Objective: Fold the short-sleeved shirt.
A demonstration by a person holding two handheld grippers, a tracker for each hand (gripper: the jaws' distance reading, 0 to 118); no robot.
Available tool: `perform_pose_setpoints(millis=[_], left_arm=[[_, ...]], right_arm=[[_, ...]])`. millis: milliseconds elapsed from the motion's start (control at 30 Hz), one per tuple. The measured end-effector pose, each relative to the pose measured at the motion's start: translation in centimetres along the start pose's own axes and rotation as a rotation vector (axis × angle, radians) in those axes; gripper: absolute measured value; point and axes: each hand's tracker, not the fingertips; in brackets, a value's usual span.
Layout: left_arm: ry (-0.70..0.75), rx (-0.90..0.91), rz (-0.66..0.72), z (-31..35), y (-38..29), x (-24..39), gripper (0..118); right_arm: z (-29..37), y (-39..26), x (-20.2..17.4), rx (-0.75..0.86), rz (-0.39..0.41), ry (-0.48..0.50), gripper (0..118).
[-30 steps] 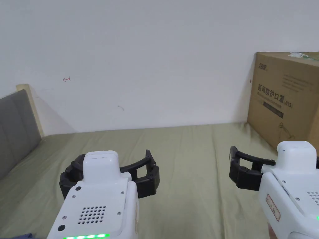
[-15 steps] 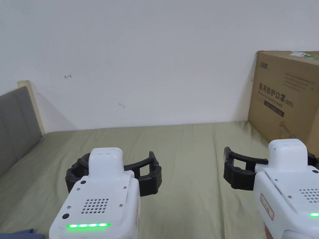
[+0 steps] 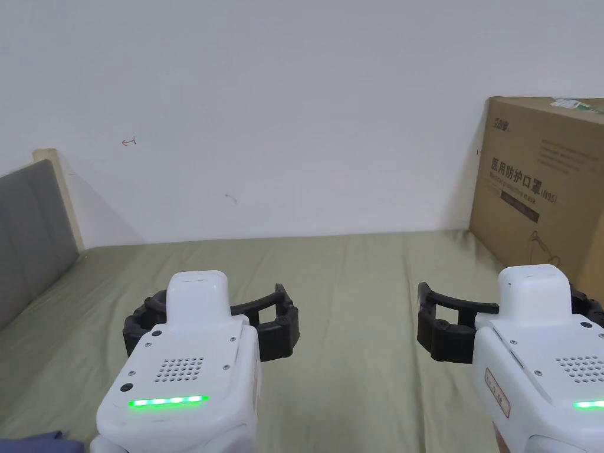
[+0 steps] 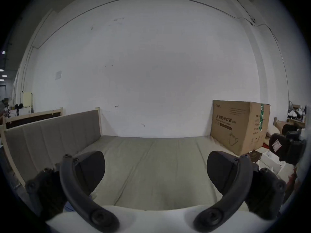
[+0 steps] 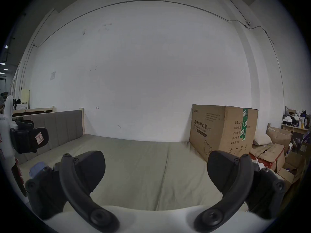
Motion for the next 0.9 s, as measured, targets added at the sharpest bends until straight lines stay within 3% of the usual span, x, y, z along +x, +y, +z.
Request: perform_pose_setpoints(millis=[900], left_arm=[[-0.015, -0.039, 0.055, 0.26, -0.36, -0.45, 118]], right_arm=[[0.03, -0.97, -0.04, -0.055, -0.017, -0.006, 118]])
